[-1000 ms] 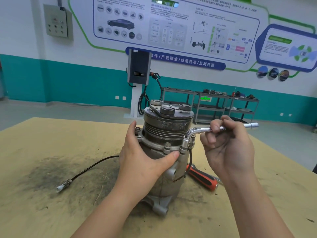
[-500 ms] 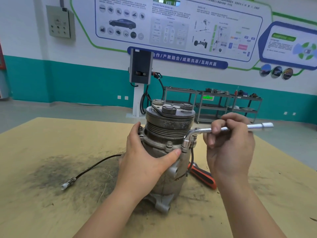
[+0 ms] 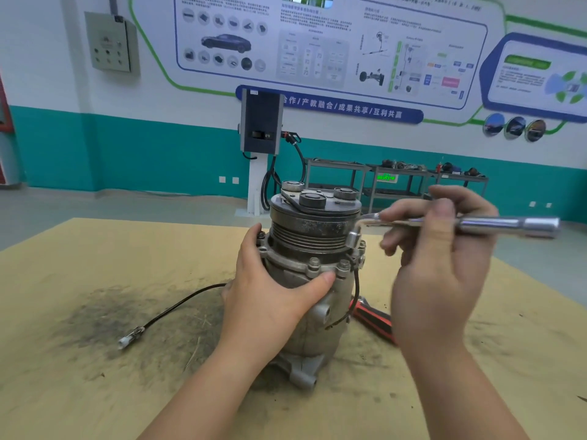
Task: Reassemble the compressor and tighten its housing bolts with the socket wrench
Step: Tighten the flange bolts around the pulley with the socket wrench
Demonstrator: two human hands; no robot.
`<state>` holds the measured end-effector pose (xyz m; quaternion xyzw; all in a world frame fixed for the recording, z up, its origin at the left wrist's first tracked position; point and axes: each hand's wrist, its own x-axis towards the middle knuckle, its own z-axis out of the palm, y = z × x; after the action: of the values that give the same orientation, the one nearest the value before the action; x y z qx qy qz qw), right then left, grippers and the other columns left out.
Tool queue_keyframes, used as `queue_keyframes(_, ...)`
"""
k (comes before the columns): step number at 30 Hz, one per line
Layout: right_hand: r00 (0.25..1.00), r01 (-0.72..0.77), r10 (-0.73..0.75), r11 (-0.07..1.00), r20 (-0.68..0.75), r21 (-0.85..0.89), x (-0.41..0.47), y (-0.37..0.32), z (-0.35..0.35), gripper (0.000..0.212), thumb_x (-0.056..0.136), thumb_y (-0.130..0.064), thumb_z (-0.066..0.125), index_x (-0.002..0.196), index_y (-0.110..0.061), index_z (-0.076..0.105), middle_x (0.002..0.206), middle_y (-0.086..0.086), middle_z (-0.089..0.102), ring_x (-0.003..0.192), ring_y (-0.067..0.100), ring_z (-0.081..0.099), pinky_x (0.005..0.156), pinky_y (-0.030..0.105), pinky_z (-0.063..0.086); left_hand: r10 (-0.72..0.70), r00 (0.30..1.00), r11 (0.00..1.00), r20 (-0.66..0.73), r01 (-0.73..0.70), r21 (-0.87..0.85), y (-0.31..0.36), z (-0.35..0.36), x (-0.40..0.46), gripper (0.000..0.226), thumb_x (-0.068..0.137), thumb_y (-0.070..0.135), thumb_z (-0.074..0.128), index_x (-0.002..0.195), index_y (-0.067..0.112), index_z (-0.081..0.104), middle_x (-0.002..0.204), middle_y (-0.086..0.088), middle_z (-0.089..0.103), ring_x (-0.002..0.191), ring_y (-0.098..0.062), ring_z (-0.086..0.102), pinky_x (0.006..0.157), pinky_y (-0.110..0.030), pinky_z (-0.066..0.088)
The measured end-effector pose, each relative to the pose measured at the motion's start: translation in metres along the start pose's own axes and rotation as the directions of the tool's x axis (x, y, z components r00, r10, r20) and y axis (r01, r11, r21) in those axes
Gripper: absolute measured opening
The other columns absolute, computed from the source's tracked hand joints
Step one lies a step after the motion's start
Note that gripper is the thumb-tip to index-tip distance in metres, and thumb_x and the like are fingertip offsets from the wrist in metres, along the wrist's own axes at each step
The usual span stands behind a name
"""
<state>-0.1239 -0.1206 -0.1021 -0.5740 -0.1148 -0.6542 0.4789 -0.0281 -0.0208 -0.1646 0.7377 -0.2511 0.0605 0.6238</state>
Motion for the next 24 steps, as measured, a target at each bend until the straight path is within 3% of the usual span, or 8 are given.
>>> queue_keyframes(3,0.921,-0.347,0.383,0.888,-0.068,0.302,0.015,0.006,-0.014,0.015,0.099,-0.011,0.036,0.094,-0.017,0.049,0.064,0.002,0.064,0.047,0.015,0.048,0.05,0.022,0.041,0.001,1.0,1.0,0.012,-0.001,0.004,0.0,-0.001,0.0,0.112,0.043,0.08,0.072,0.135,0.059,0.013,0.147,0.021,0.041,0.14,-0.019,0.038,0.114,-0.05,0.033)
queue_keyframes(6,0.823,-0.502,0.568,0.751,-0.03,0.429,0.019,0.015,-0.02,0.021,0.1,-0.006,0.033,0.092,-0.013,0.051,0.059,0.006,0.06,0.043,0.016,0.045,0.047,0.021,0.037,0.014,1.0,1.0,0.022,-0.014,0.01,0.001,-0.003,0.0,0.112,0.043,0.079,0.072,0.137,0.057,0.015,0.146,0.021,0.042,0.138,-0.018,0.04,0.113,-0.05,0.035)
queue_keyframes(12,0.796,-0.565,0.596,0.675,0.1,0.475,0.017,0.022,-0.019,0.019,0.097,-0.007,0.034,0.091,-0.011,0.051,0.059,0.004,0.057,0.044,0.016,0.044,0.046,0.023,0.039,0.04,0.999,0.999,0.031,-0.04,-0.009,0.005,-0.006,-0.001,0.103,0.043,0.075,0.073,0.133,0.056,0.025,0.133,0.028,0.051,0.127,-0.008,0.05,0.11,-0.048,0.039)
queue_keyframes(18,0.688,-0.686,0.687,0.508,0.236,0.52,0.021,0.024,-0.022,0.017,0.096,-0.01,0.032,0.089,-0.012,0.047,0.055,0.0,0.05,0.04,0.013,0.042,0.042,0.02,0.037,0.039,0.997,0.999,0.064,-0.039,-0.006,0.004,-0.009,0.001,0.105,0.045,0.074,0.073,0.136,0.053,0.024,0.139,0.024,0.046,0.131,-0.011,0.046,0.112,-0.049,0.037)
queue_keyframes(21,0.701,-0.671,0.685,0.543,0.196,0.504,0.02,0.026,-0.02,0.019,0.097,-0.009,0.032,0.087,-0.013,0.047,0.055,-0.001,0.05,0.039,0.012,0.041,0.042,0.019,0.036,0.034,0.997,0.999,0.074,-0.033,-0.013,0.005,-0.009,0.001,0.106,0.046,0.075,0.072,0.137,0.053,0.022,0.14,0.023,0.045,0.133,-0.013,0.045,0.113,-0.049,0.035)
queue_keyframes(24,0.767,-0.597,0.635,0.653,0.093,0.467,0.015,0.025,-0.015,0.022,0.097,-0.007,0.031,0.084,-0.014,0.047,0.055,0.0,0.051,0.039,0.013,0.039,0.043,0.018,0.035,0.024,0.992,0.999,0.121,-0.021,-0.028,0.006,-0.011,0.001,0.11,0.045,0.074,0.074,0.138,0.053,0.019,0.143,0.022,0.043,0.135,-0.015,0.043,0.115,-0.05,0.033)
